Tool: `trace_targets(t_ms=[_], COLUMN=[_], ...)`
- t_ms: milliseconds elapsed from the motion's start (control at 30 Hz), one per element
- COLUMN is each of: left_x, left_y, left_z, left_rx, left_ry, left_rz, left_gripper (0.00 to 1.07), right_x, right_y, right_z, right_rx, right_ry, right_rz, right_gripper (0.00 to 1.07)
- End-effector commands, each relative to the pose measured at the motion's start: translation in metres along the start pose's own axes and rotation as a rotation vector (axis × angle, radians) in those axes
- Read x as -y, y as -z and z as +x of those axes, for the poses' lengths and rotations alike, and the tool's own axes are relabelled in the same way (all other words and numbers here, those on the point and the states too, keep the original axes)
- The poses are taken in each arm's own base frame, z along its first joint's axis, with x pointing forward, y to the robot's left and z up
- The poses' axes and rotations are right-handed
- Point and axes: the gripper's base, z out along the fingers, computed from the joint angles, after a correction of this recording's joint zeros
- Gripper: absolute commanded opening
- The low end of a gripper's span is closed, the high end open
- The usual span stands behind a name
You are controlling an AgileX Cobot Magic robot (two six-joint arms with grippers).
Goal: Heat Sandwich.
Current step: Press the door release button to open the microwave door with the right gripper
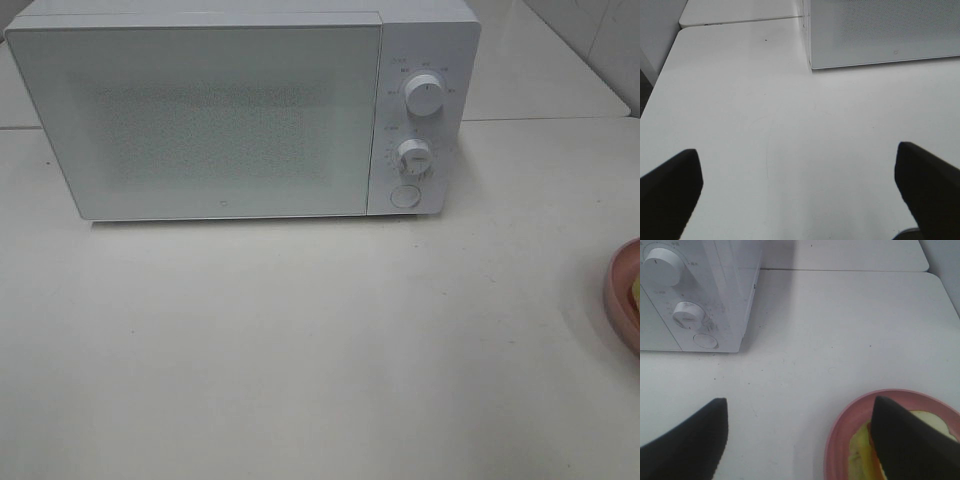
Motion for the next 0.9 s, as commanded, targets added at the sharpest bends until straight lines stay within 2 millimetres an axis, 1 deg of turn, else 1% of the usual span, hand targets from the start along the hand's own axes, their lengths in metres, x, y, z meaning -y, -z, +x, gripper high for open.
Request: trace_targets(t_ms=[33, 167, 200, 267, 333, 400, 433, 500, 533, 600, 667, 800, 833, 900], left_x=[0.001, 0.001, 0.001, 0.001, 0.001, 0.001, 0.001, 0.001, 0.001, 0.001, 0.001, 0.001, 0.001, 0.001], left_y=[0.003, 0.003, 0.003, 0.003, 0.003, 0.003, 0.003, 0.003, 0.003, 0.003, 0.003, 0.003, 0.003, 0.003], left_z=[0.002, 0.002, 0.002, 0.002, 0.002, 0.002, 0.002, 0.002, 0.002, 0.002, 0.002, 0.002, 0.002, 0.002], left_rx=[0.029, 0.029, 0.029, 0.029, 0.029, 0.029, 0.029, 0.029, 0.029, 0.029, 0.029, 0.029, 0.029, 0.029], left_ry=[0.008, 0.008, 0.008, 0.008, 0.008, 0.008, 0.008, 0.008, 0.008, 0.008, 0.008, 0.008, 0.008, 0.008], left_rz=[-0.001, -0.001, -0.001, -0.001, -0.001, -0.001, -0.001, -0.001, -0.001, -0.001, -0.001, -0.001, -0.001, -0.001], left_gripper=[1.0, 1.0, 1.0, 1.0, 1.0, 1.0, 1.0, 1.0, 1.0, 1.0, 1.0, 1.0, 1.0, 1.0], right_x=[0.0, -0.001, -0.001, -0.002, -0.003, -0.003, -0.004, -0.005, -0.005, -0.006, -0.006, -0.008, -0.008, -0.017], right_y=[-0.009, -0.027, -0.027, -0.034, -0.046, -0.049, -0.058, -0.066, -0.066, -0.079, -0.082, -0.096, -0.096, -0.102], right_z=[-0.004, -0.008, -0.008, -0.01, -0.011, -0.012, -0.011, -0.009, -0.009, -0.006, -0.005, 0.002, 0.002, 0.009], right_rx=[0.026, 0.057, 0.057, 0.076, 0.092, 0.105, 0.117, 0.131, 0.131, 0.156, 0.162, 0.201, 0.201, 0.208], right_ry=[0.0, 0.003, 0.003, 0.003, 0.003, 0.003, 0.004, 0.004, 0.004, 0.002, 0.003, -0.016, -0.016, 0.011], right_rz=[-0.001, -0.011, -0.011, -0.016, -0.024, -0.027, -0.032, -0.038, -0.038, -0.047, -0.049, -0.05, -0.05, -0.056], right_gripper=[0.76, 0.76, 0.76, 0.76, 0.76, 0.76, 0.76, 0.76, 0.76, 0.76, 0.76, 0.76, 0.76, 0.76])
